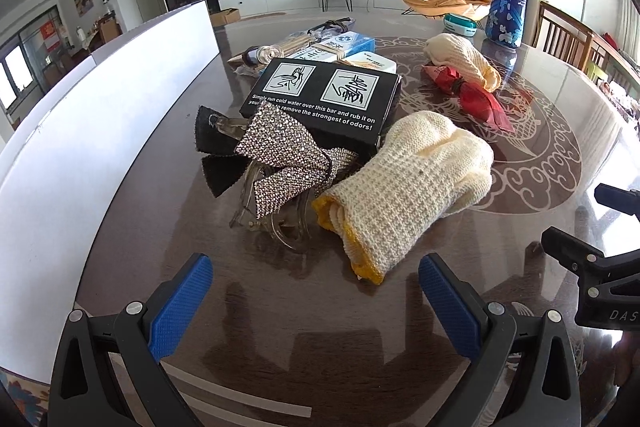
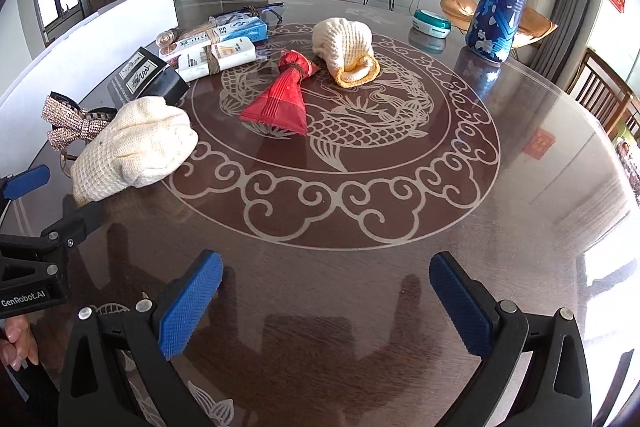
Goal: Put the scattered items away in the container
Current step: 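Move the left gripper toward the rhinestone bow claw clip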
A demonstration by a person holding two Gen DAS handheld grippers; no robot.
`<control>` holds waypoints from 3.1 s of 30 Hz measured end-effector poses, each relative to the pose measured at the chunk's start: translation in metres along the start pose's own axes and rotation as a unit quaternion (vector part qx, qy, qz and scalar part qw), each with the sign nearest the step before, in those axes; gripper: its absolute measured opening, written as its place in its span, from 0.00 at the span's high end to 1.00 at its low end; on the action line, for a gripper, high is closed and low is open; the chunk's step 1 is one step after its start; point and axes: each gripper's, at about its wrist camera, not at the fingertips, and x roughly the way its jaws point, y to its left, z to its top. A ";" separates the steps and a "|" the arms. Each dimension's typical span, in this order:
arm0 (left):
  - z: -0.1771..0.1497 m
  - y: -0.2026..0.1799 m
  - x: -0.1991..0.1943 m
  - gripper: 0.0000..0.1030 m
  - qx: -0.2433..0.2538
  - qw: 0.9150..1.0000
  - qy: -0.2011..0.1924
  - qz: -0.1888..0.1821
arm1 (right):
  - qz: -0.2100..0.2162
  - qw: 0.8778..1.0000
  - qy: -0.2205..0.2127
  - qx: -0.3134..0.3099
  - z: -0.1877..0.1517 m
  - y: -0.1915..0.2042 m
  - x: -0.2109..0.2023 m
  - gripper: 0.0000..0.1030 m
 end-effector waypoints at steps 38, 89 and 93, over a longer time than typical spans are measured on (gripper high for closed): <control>0.025 0.021 0.031 0.00 -0.014 0.999 0.015 -0.049 | 0.021 0.999 -0.018 0.016 0.016 -0.004 0.013 0.00; 0.022 0.022 0.028 0.00 -0.012 0.998 0.015 -0.052 | 0.021 0.999 -0.019 0.016 0.016 -0.004 0.013 0.00; 0.022 0.022 0.028 0.00 -0.011 0.998 0.016 -0.053 | 0.020 0.999 -0.020 0.016 0.016 -0.004 0.014 0.00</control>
